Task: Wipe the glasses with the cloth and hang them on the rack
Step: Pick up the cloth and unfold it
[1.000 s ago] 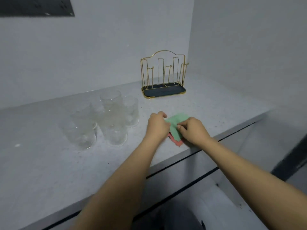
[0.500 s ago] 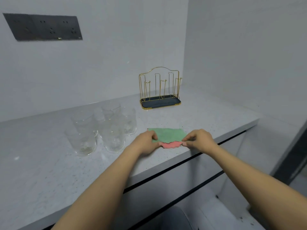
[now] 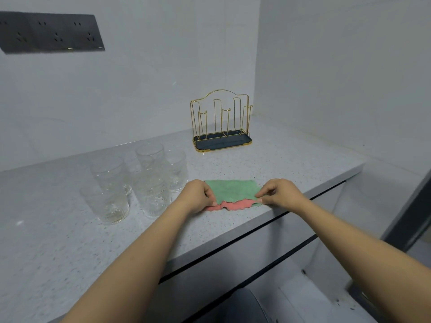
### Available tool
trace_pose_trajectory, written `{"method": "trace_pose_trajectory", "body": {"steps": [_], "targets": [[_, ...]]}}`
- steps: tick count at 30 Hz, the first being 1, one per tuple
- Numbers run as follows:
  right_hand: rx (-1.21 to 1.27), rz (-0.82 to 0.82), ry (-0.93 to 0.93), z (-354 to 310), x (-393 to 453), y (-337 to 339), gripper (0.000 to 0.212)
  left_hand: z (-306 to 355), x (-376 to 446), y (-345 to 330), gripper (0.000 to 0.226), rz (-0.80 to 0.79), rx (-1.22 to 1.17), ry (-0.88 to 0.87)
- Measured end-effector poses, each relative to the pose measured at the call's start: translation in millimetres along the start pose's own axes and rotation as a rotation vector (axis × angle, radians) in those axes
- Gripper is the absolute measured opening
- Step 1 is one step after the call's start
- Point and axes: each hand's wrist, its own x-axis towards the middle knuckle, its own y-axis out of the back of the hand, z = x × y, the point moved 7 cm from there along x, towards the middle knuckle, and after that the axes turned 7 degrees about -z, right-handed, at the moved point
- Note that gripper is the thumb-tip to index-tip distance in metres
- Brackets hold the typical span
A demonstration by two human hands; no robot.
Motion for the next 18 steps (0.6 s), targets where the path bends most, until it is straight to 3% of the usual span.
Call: {"method": "trace_pose_trajectory", "body": {"steps": [7, 11, 14, 18], "targets": [[-0.023, 0.024, -0.037, 2, 5, -2, 0.004, 3, 1, 4, 0.015, 0.015, 0.003, 0.004], [0.027, 0.051, -0.104, -3, 13, 10, 0.009, 9, 0, 20, 0.025, 0.122, -0.018, 0.024], [0.089, 0.175, -0.139, -13, 21, 32, 0.022, 18, 2, 35, 0.027, 0.189, -0.188, 0.071], [0.161, 0.272, -0.104, -42, 27, 59, 0.017, 43, 2, 68, 0.027, 0.353, -0.351, 0.044]]}}
